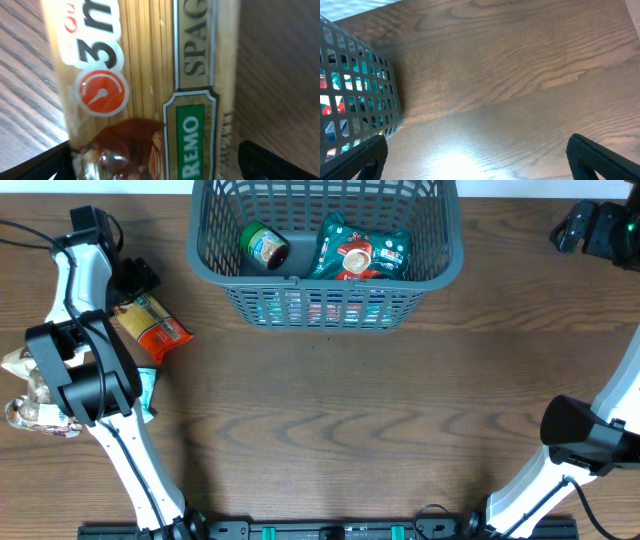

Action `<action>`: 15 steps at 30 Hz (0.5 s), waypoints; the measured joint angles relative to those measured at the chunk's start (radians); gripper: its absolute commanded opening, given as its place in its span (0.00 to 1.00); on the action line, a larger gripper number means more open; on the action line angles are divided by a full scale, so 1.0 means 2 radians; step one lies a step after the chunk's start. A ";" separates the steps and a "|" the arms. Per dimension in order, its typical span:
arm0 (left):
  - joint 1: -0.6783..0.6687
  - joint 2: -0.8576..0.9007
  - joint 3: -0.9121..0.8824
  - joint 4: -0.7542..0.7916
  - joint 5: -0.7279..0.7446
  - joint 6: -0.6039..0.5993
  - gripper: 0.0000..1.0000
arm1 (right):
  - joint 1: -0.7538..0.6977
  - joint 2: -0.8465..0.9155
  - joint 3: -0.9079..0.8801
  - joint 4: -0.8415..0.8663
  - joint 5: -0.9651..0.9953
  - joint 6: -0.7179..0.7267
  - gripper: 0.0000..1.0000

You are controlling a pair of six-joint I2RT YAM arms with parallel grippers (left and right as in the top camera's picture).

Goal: Pack container
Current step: 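Move the left gripper to the spaghetti package and grasp it, then lift the spaghetti package with the left gripper toward the basket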

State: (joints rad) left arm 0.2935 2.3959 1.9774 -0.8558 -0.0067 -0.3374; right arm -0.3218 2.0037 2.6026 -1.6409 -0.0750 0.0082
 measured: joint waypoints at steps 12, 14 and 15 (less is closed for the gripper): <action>0.000 0.007 0.001 -0.003 0.002 -0.004 0.60 | 0.000 0.000 0.000 0.000 0.000 0.000 0.99; 0.001 0.007 0.002 -0.007 0.003 -0.005 0.50 | 0.000 0.000 0.000 0.000 0.000 0.000 0.99; 0.001 0.007 0.003 -0.009 0.003 -0.006 0.48 | 0.000 0.000 0.000 0.000 0.000 0.000 0.99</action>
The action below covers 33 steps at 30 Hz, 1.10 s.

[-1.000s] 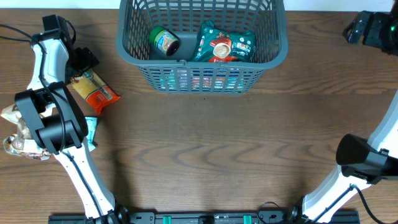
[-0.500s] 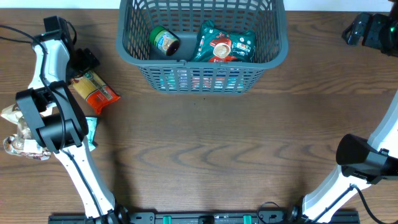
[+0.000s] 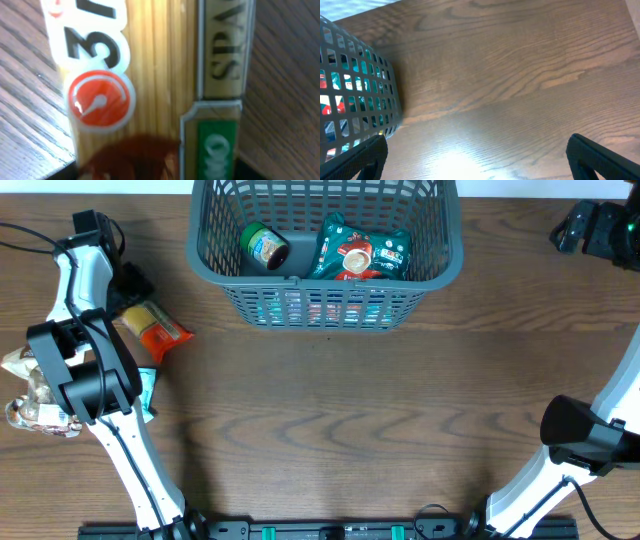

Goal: Pack container
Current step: 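Lift the spaghetti package with the left gripper toward the basket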

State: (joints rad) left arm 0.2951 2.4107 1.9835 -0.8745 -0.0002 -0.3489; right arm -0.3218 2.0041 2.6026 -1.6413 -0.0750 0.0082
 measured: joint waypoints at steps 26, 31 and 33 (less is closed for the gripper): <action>-0.077 -0.357 -0.001 -0.089 0.012 0.177 0.05 | 0.000 0.000 0.000 -0.005 0.000 -0.006 0.99; -0.114 -0.411 0.002 -0.089 0.012 0.259 0.05 | 0.000 0.000 0.000 -0.006 0.000 -0.018 0.99; -0.128 -0.418 0.002 -0.087 0.012 0.296 0.06 | 0.000 0.000 0.000 -0.005 0.000 -0.020 0.99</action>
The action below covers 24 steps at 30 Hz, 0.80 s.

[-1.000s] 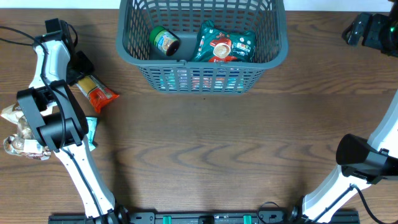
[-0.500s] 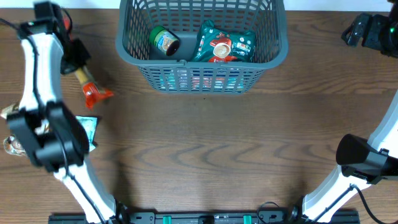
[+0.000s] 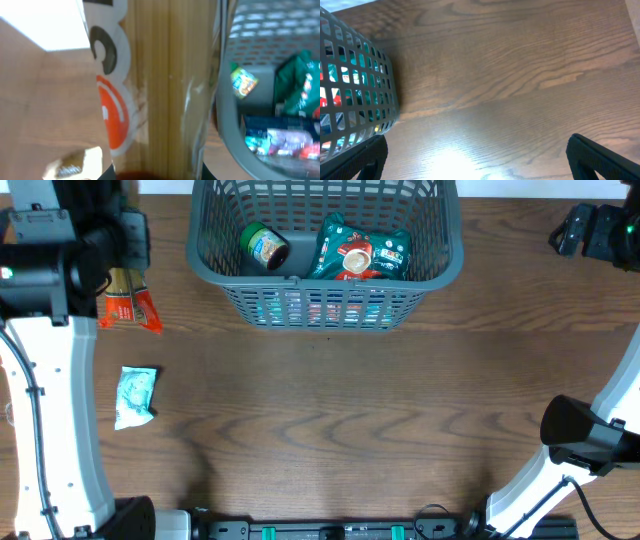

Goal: Pack container
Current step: 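Lift the spaghetti package with the left gripper toward the basket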

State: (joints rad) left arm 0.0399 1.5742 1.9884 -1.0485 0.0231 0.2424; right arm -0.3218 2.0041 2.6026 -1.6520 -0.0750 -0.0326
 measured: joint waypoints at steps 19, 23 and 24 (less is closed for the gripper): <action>-0.227 0.026 0.002 0.215 -0.001 0.330 0.06 | 0.000 0.000 0.000 -0.013 0.000 -0.011 0.99; -0.251 0.082 0.002 0.215 0.000 0.395 0.06 | 0.000 0.000 0.000 -0.014 0.000 -0.011 0.99; -0.254 0.097 0.002 0.215 0.000 0.410 0.06 | 0.000 0.000 0.000 -0.014 0.000 -0.011 0.99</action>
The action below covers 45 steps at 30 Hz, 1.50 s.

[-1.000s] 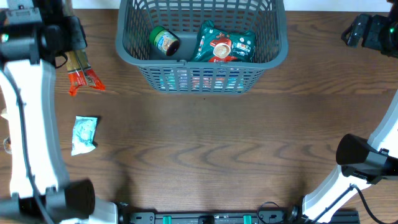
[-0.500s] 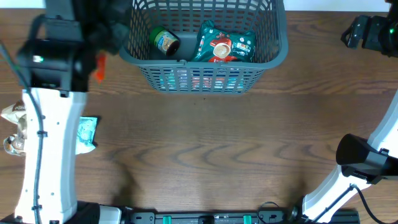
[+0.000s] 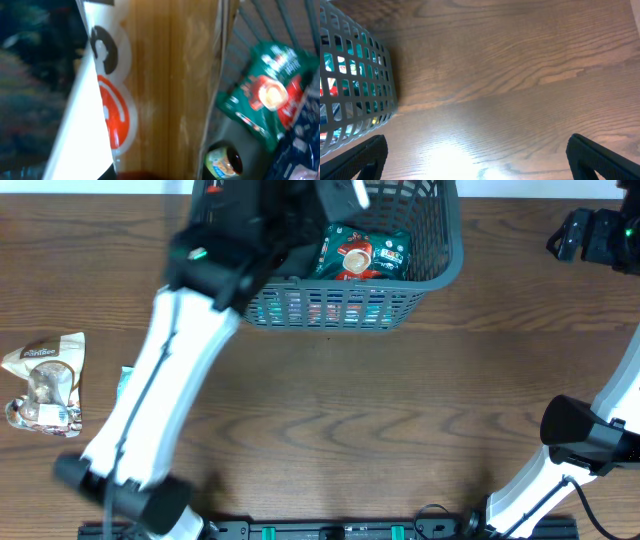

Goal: Pack container
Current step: 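Lift the spaghetti package with the left gripper toward the basket, then lower the spaghetti into the basket, open the left gripper, withdraw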

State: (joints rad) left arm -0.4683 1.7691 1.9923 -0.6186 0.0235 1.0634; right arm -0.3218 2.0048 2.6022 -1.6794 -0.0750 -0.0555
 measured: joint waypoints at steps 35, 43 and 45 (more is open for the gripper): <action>0.066 0.159 0.001 0.053 -0.002 0.094 0.98 | 0.000 0.000 0.000 -0.007 0.000 0.000 0.99; 0.066 0.140 0.001 0.053 -0.014 0.012 0.98 | 0.000 0.000 0.000 -0.008 0.000 0.000 0.99; 0.066 0.119 0.001 0.052 -0.031 -0.021 0.98 | 0.000 0.000 0.000 -0.007 0.000 0.000 0.99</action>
State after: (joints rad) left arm -0.3367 2.0075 1.9934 -0.5152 -0.0395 1.0210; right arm -0.3218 2.0056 2.6022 -1.6943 -0.0750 -0.0555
